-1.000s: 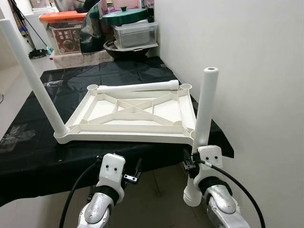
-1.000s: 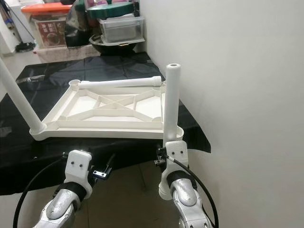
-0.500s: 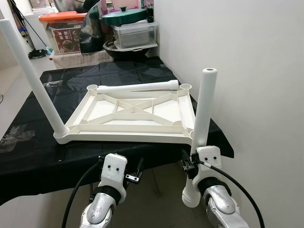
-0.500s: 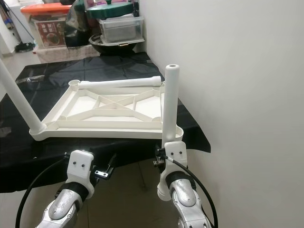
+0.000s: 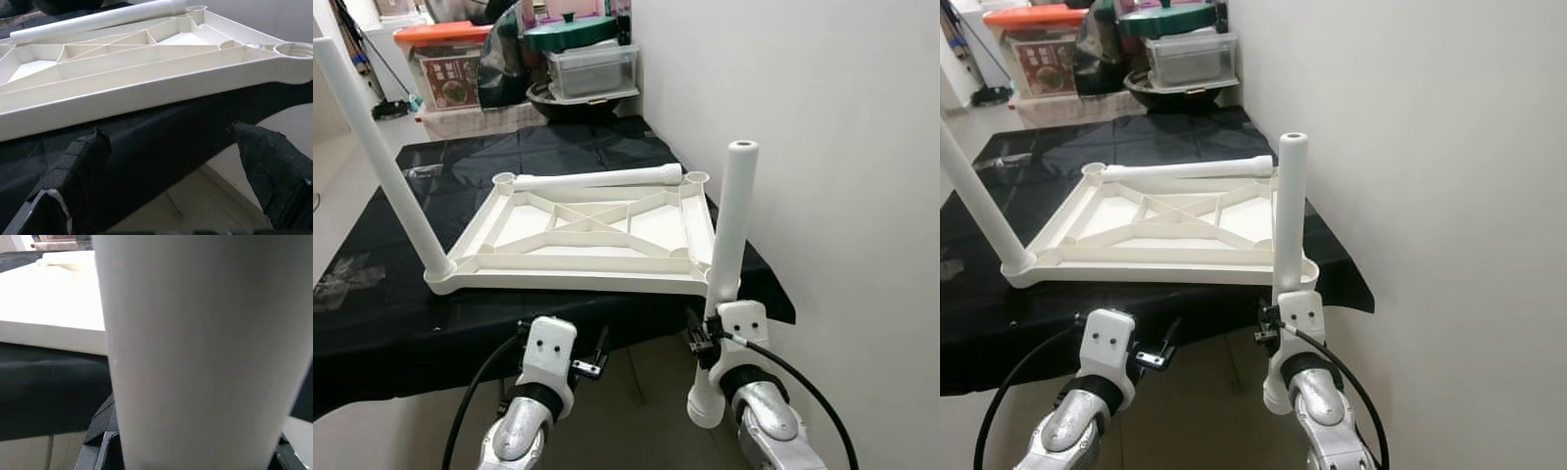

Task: Building children table

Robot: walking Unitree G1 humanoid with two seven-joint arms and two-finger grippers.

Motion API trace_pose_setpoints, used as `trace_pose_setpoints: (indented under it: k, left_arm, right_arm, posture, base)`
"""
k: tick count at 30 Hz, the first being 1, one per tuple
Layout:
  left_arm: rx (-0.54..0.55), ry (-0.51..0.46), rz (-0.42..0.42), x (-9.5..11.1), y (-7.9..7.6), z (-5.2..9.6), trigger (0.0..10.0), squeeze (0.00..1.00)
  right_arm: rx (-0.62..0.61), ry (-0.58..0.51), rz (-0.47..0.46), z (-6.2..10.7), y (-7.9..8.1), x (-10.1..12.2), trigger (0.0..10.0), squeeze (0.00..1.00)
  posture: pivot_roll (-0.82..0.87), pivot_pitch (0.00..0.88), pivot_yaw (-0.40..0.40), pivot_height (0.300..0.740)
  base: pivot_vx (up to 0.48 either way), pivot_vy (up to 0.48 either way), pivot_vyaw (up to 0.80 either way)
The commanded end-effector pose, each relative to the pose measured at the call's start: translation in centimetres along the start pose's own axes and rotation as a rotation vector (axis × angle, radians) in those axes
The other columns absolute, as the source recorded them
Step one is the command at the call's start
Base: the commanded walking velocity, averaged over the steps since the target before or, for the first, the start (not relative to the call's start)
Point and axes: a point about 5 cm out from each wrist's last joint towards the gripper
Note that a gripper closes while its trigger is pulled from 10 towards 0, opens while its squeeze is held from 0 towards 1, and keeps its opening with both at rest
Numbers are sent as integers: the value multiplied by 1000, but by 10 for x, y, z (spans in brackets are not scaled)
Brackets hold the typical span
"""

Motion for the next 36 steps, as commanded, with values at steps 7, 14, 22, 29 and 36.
trace_pose_setpoints:
  k: [7, 14, 22, 29, 36]
  left_arm:
    - [3, 34, -8, -6, 1, 0, 10000, 0]
    - [9, 31, -8, -5, 1, 0, 10000, 0]
    - [8, 24, -8, -5, 1, 1, 10000, 0]
    - [8, 22, -6, -4, 1, 1, 10000, 0]
    - [7, 22, 0, -5, 0, 2, 10000, 0]
  right_arm:
    - [18, 1, -8, 0, 5, 1, 10000, 0]
    - [34, -3, 5, 0, 8, 2, 10000, 0]
    - [66, -4, 30, 1, 11, 2, 10000, 0]
    - [71, 21, 39, 1, 12, -1, 10000, 0]
    - [70, 48, 24, 1, 11, -5, 10000, 0]
  posture:
    - [-25, 0, -2, 740]
    - [-23, 0, -3, 740]
    - [-22, 0, -3, 740]
    - [-26, 0, -1, 740]
    - [-30, 0, -5, 740]
  base:
    - [-245, 0, 0]
    - [0, 0, 0]
    - [0, 0, 368]
    - [0, 0, 800]
    - [0, 0, 0]
Point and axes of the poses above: a point about 5 cm out from each wrist's last joint towards the gripper, its own z axis pointing back from the gripper into the wrist, its own x axis along the axis of the wrist's last joint, y = z × x, and after that the axes turned 6 degrees about -z, right-handed
